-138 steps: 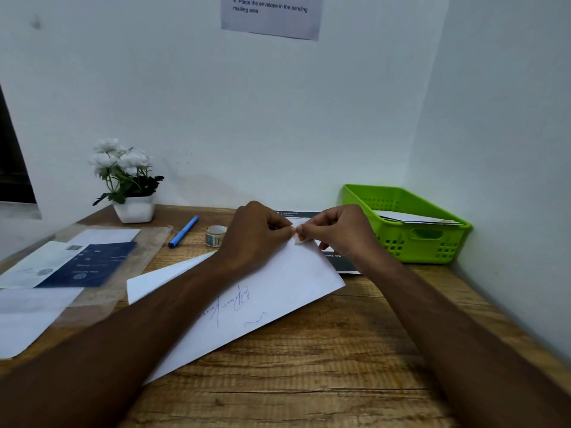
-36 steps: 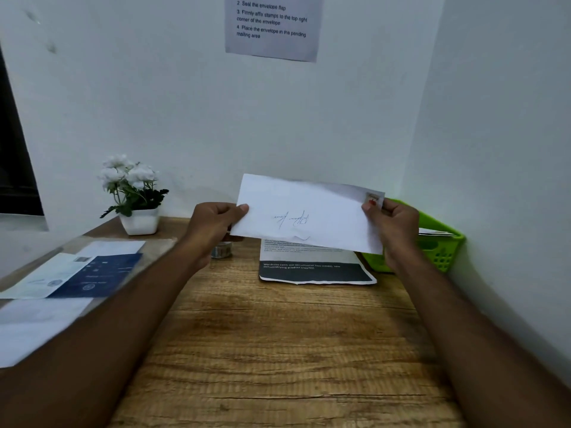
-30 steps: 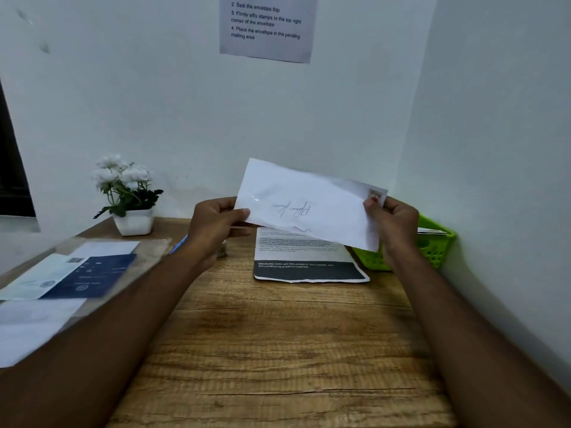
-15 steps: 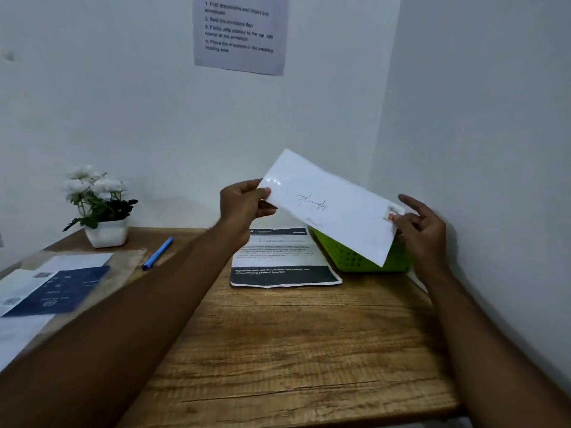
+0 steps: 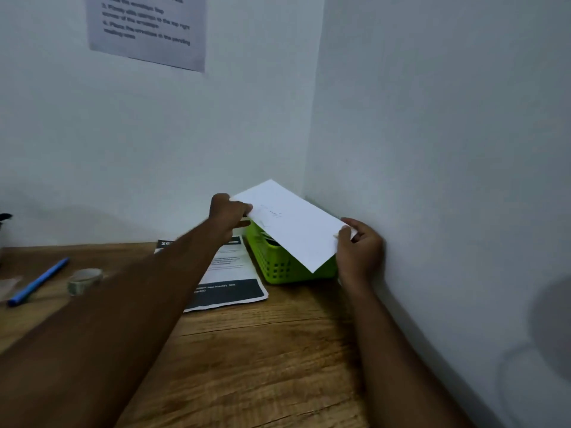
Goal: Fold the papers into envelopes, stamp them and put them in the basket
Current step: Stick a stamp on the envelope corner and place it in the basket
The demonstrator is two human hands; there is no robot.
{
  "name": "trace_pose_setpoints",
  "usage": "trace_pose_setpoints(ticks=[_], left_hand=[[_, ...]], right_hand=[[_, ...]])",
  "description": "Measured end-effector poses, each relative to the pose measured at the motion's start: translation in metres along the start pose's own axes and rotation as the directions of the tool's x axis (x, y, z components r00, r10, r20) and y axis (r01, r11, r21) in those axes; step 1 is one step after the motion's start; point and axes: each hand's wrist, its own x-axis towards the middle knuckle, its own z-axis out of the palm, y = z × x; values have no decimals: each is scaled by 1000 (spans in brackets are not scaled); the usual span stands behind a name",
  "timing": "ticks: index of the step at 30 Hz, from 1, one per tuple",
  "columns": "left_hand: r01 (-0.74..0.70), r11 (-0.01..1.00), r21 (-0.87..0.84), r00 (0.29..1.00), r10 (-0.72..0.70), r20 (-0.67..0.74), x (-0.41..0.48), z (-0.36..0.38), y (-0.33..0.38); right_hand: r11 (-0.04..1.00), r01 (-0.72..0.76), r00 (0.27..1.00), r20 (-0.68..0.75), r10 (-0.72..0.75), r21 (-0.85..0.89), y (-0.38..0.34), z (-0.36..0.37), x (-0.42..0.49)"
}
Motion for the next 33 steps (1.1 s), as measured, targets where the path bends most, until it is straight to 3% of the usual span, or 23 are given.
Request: trace_pose_setpoints(ticks=[5,10,14,17,19,22,25,33], left_hand=[[76,989,125,991,-89,102,14,8,-12],[4,960,279,990,-42,131,24,17,-12],[-222,748,626,964,73,255,27,25,-18],[-354,568,743,935,220,277,11,28,-24],[-463,523,715,884,335,327,-11,28,-25],[-622,613,487,782,506,363,-50,22,-28],[-737,533,416,676,599,429,-73,14,-33],[-752,391,530,645,602,471,-77,22,-31]], right_hand=[[1000,25,998,-50,-25,0,-3,0,1],[996,53,988,-150,-42,71,-10,-2,0],[997,52,991,-128,-45,51,-8,-2,0],[999,36,996,-80,-34,22,-6,0,-1],[1000,10,999,-43,-11,-19,-5,1,-1],[994,-58,998,2,58,-92,-3,1,0],[986,-54,998,30,59,-156,1,2,-1],[979,-75,994,69,89,-191,14,7,-2]])
